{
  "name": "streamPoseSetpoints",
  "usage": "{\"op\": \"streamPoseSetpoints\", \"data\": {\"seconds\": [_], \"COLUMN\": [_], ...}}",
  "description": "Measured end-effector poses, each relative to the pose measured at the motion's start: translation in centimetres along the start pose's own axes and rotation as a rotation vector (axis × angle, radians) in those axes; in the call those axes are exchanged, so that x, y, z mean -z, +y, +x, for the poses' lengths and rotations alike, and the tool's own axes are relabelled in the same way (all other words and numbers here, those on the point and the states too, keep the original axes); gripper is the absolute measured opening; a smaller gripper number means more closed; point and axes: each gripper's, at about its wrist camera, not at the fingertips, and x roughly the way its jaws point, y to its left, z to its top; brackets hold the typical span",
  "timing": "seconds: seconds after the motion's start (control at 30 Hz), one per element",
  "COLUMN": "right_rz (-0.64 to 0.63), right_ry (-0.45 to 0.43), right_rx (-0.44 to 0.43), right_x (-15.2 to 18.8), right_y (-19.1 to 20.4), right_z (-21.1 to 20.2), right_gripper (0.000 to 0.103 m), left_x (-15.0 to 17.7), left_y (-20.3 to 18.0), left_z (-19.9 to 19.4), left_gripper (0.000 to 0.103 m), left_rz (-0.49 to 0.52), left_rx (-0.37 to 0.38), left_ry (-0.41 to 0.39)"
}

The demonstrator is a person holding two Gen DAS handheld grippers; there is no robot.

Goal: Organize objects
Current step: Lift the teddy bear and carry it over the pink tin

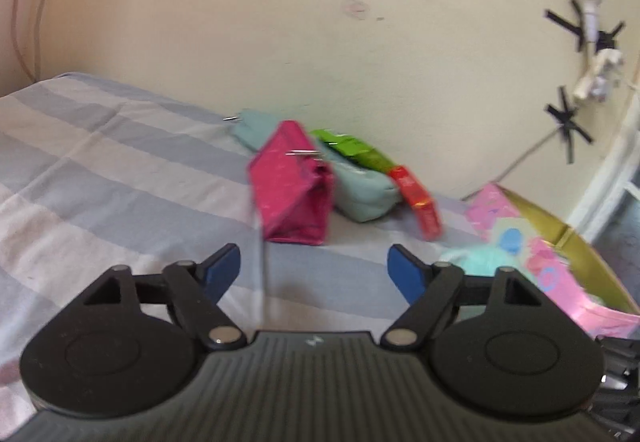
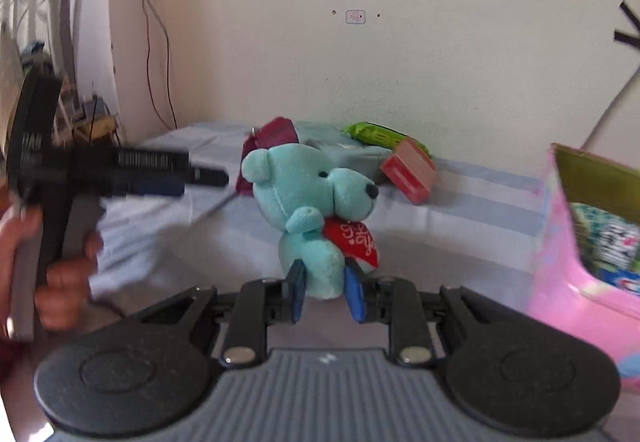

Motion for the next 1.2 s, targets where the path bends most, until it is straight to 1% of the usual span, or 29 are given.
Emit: {"op": "streamPoseSetpoints", "data": {"seconds": [0.07, 0.13, 0.2, 0.23, 0.27, 0.3, 0.33, 0.4, 0.47, 0.5, 0.57, 0.63, 0.7, 0.83, 0.9, 1.0, 1.07, 1.1, 1.13, 1.17, 1.2], "right_rz": [-0.109, -0.185, -0.208, -0.187, -0.144, -0.1, -0.04, 0.076, 0.184, 0.224, 0.271, 0.292, 0.292, 0.303, 0.323, 0.365, 0.413, 0.435, 0.459, 0.488, 0.501], "right_ry": [0.012, 0.03, 0.039, 0.046, 0.059, 0.064, 0.059, 0.038, 0.014, 0.002, -0.018, -0.035, -0.054, -0.089, -0.092, -0.09, -0.072, -0.046, -0.026, -0.027, -0.034], "right_rx": [0.087, 0.159, 0.193, 0.193, 0.181, 0.172, 0.166, 0.145, 0.101, 0.08, 0.042, 0.006, -0.03, -0.092, -0.105, -0.133, -0.15, -0.169, -0.196, -0.236, -0.243], "right_x": [2.4, 4.8, 6.8, 7.4, 7.9, 8.3, 8.6, 9.0, 9.3, 9.3, 9.6, 9.4, 8.9, 7.9, 7.5, 6.9, 6.5, 6.5, 6.6, 6.9, 7.0], "right_y": [0.7, 1.3, 1.4, 1.1, 0.5, 0.0, -0.7, -2.3, -3.8, -4.3, -4.9, -5.1, -5.2, -4.9, -5.0, -5.8, -6.6, -6.8, -7.0, -7.2, -7.2], "right_z": [-3.3, -6.0, -8.3, -9.0, -9.6, -10.1, -10.6, -11.4, -11.9, -12.0, -12.3, -12.4, -12.0, -11.3, -10.5, -8.9, -7.5, -6.6, -5.9, -5.5, -5.6], "right_gripper": [0.021, 0.021, 0.023, 0.027, 0.028, 0.033, 0.041, 0.042, 0.043, 0.045, 0.045, 0.045, 0.045, 0.048, 0.049, 0.049, 0.049, 0.046, 0.035, 0.031, 0.03], "left_x": [0.6, 1.2, 2.0, 2.3, 2.7, 3.1, 3.4, 3.8, 3.8, 3.8, 3.6, 3.4, 3.4, 4.3, 5.0, 5.9, 6.5, 6.8, 7.1, 7.4, 7.4], "left_y": [-1.8, -3.7, -5.5, -6.3, -7.1, -8.0, -8.9, -10.3, -11.1, -11.3, -11.5, -11.0, -9.9, -7.8, -7.2, -6.9, -7.3, -7.8, -8.2, -8.6, -9.1], "left_z": [-0.9, -1.7, -2.0, -1.8, -1.9, -1.8, -1.8, -1.9, -2.4, -2.7, -3.2, -3.8, -4.2, -4.5, -4.1, -3.4, -2.8, -2.5, -2.1, -1.8, -1.8], "left_gripper": [0.088, 0.088, 0.088, 0.088, 0.088, 0.088, 0.088, 0.088, 0.088, 0.088, 0.088, 0.088, 0.088, 0.088, 0.088, 0.086, 0.085, 0.077, 0.074, 0.071, 0.071], "left_rz": [0.036, 0.048, 0.042, 0.037, 0.037, 0.046, 0.062, 0.096, 0.102, 0.101, 0.104, 0.09, 0.053, -0.028, -0.058, -0.104, -0.105, -0.094, -0.074, -0.049, -0.019], "left_rx": [0.089, 0.168, 0.239, 0.273, 0.303, 0.329, 0.348, 0.378, 0.409, 0.418, 0.405, 0.384, 0.38, 0.364, 0.365, 0.398, 0.416, 0.413, 0.391, 0.363, 0.358], "left_ry": [0.01, 0.037, 0.081, 0.111, 0.141, 0.169, 0.187, 0.217, 0.232, 0.235, 0.227, 0.221, 0.232, 0.295, 0.333, 0.392, 0.425, 0.438, 0.452, 0.456, 0.447]}}
